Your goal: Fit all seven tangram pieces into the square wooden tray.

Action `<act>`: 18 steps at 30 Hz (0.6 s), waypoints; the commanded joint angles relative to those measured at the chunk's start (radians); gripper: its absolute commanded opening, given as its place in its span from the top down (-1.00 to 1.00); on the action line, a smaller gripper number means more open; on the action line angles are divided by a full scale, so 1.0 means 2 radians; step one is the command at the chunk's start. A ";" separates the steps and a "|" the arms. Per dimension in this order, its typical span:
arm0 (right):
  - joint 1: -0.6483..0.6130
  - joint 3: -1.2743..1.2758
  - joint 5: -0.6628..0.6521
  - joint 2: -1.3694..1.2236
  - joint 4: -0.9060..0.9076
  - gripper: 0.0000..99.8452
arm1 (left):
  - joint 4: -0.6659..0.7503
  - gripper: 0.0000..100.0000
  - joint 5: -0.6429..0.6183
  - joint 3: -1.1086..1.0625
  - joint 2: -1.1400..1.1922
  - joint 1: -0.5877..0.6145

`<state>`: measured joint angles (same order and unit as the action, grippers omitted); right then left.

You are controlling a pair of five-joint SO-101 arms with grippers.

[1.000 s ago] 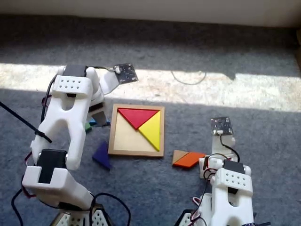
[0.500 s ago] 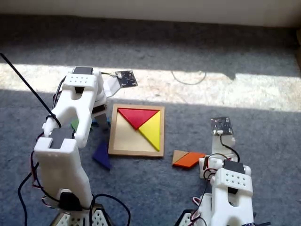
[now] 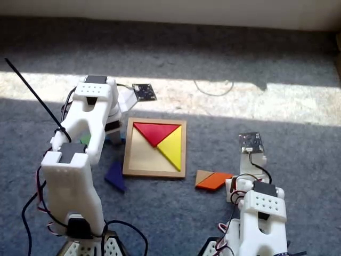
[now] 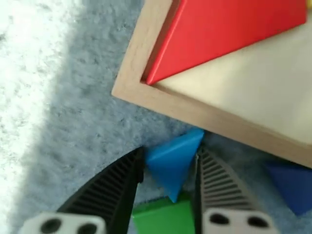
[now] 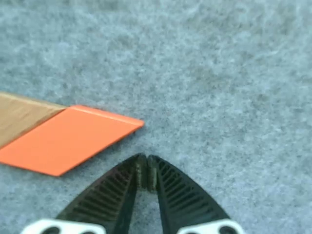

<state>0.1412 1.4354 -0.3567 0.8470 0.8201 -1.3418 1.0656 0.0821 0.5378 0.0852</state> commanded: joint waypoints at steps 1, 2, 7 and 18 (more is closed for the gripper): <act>0.003 0.002 0.002 0.000 -0.018 0.99 | -0.028 0.73 0.003 0.021 -0.003 -0.003; 0.003 0.002 0.002 0.000 -0.018 0.99 | -0.037 0.75 0.003 0.026 -0.006 -0.006; 0.003 0.002 0.002 0.000 -0.018 0.99 | -0.101 0.78 0.002 0.043 -0.051 -0.014; 0.003 0.002 0.002 0.000 -0.018 0.99 | -0.146 0.78 -0.049 0.040 -0.148 -0.043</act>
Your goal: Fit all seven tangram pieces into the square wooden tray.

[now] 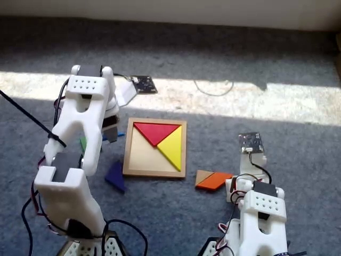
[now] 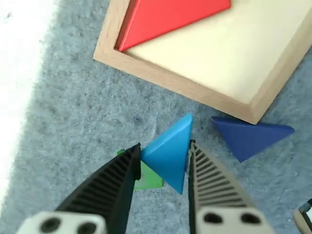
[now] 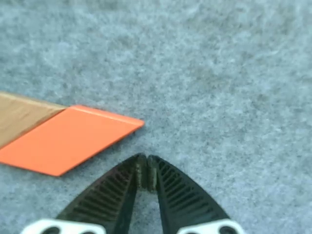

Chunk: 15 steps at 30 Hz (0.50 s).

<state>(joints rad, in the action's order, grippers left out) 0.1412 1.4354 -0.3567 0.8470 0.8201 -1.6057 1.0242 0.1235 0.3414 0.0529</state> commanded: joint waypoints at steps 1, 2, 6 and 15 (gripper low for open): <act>0.003 0.002 0.002 0.000 -0.018 0.99 | -0.021 0.78 -0.037 0.014 -0.058 -0.038; 0.003 0.002 0.002 0.000 -0.018 0.99 | -0.026 0.78 -0.042 0.006 -0.066 -0.052; 0.003 0.002 0.002 0.000 -0.018 0.99 | -0.027 0.78 -0.075 -0.051 -0.107 -0.115; 0.006 0.002 0.002 0.000 -0.018 0.99 | 0.103 0.78 -0.114 -0.216 -0.170 -0.224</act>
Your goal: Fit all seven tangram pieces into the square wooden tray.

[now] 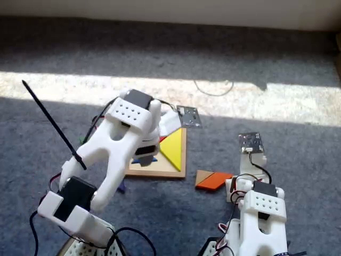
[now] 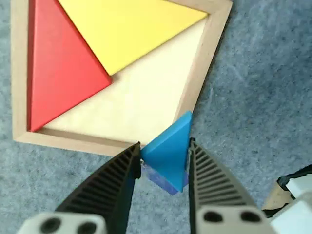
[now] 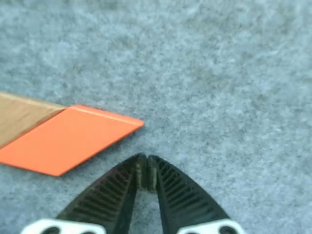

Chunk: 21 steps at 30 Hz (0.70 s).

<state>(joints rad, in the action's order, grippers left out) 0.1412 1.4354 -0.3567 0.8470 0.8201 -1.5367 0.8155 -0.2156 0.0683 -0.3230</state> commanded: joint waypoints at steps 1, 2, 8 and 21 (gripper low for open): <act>0.006 0.002 0.002 0.000 -0.018 0.99 | 0.086 0.78 -0.010 -0.058 -0.033 -0.043; 0.006 0.002 0.002 0.000 -0.018 0.99 | 0.100 0.78 -0.010 -0.067 -0.033 -0.048; 0.006 0.002 0.002 0.000 -0.018 0.99 | 0.133 0.69 -0.011 -0.083 -0.033 -0.066; 0.006 0.002 0.002 0.000 -0.018 0.99 | 0.159 0.48 -0.057 -0.069 -0.063 -0.049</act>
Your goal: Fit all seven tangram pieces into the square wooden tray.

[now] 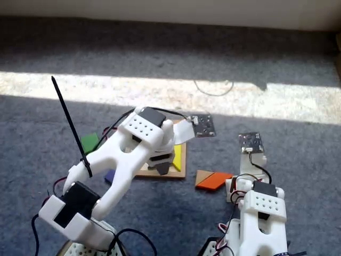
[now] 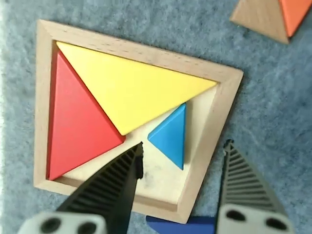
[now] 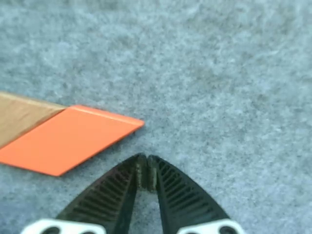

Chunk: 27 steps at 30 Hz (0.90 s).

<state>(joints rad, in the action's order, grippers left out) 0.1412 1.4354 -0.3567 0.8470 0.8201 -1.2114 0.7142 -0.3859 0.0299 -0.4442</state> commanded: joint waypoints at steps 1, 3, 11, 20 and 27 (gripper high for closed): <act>0.006 0.002 0.002 0.000 -0.018 0.99 | -0.008 0.49 -0.006 0.017 -0.056 0.019; 0.006 0.002 0.002 0.000 -0.018 0.99 | -0.011 0.54 -0.006 0.014 -0.079 0.038; 0.006 0.002 0.002 0.000 -0.018 0.99 | 0.001 0.79 -0.007 -0.013 -0.073 0.097; 0.006 0.002 0.002 0.000 -0.018 0.99 | 0.101 0.85 -0.077 -0.055 0.012 0.088; 0.006 0.002 0.002 0.000 -0.018 0.99 | 0.100 0.86 -0.080 -0.058 0.036 0.009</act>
<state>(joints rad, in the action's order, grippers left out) 0.1412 1.4354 -0.3567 0.8470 0.8201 -1.0180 0.5669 -0.5071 0.1066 -0.3276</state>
